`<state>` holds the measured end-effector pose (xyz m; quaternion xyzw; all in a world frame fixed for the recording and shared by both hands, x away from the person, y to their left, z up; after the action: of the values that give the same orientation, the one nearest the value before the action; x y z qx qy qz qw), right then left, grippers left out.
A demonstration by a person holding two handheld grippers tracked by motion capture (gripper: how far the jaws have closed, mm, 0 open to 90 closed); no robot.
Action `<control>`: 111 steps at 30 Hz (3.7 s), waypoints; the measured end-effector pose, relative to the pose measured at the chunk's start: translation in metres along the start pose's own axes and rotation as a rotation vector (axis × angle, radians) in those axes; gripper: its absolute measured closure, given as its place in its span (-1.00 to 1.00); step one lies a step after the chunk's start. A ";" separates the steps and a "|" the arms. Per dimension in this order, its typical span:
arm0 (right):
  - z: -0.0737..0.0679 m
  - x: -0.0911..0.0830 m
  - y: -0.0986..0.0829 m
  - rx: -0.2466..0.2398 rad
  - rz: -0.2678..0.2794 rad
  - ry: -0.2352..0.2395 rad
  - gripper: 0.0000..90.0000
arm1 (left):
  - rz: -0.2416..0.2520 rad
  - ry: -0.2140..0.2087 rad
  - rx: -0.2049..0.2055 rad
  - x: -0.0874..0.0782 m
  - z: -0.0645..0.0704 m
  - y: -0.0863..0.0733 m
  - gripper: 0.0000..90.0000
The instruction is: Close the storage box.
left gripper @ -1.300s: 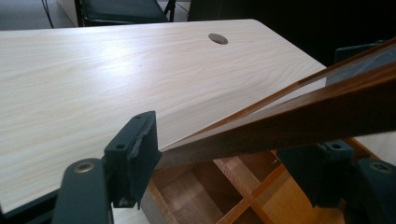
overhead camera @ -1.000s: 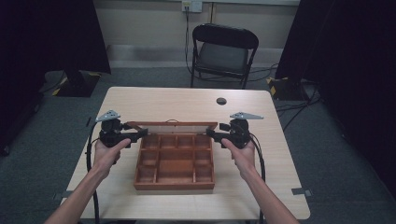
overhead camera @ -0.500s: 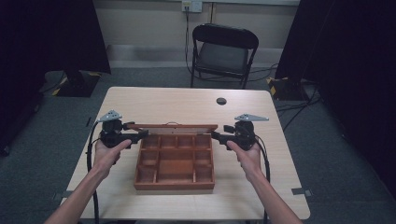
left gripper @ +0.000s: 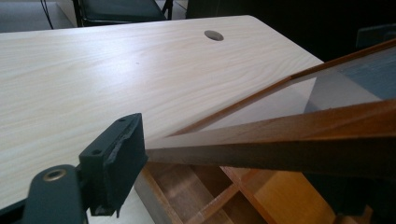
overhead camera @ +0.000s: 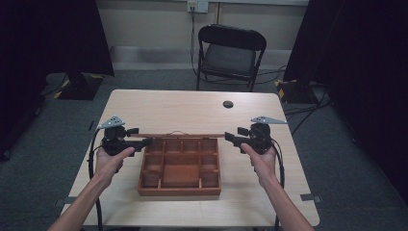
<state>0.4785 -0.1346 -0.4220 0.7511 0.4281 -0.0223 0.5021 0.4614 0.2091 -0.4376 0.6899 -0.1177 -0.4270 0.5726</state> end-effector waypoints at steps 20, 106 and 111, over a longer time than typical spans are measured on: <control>-0.084 -0.014 0.016 -0.142 -0.068 0.228 -0.01 | -0.027 -0.007 0.040 -0.011 0.015 -0.013 -0.59; -0.151 0.030 -0.051 -0.264 -0.416 0.409 0.81 | -0.105 0.025 0.027 -0.028 -0.008 -0.051 -0.53; -0.150 0.030 -0.056 -0.270 -0.424 0.402 0.81 | -0.109 0.041 0.012 -0.033 -0.015 -0.053 -0.52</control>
<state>0.4011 0.0074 -0.4026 0.5610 0.6648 0.0792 0.4868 0.4349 0.2583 -0.4703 0.7073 -0.0707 -0.4423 0.5469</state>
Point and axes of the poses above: each handheld gripper's, and its own axes: x roughly forward along the jaws, y roughly out of its top, z roughly to its right, the point moved 8 cm from there along x, roughly forward along the jaws, and after that the axes turned 15 degrees about x, right-handed, at the moved point
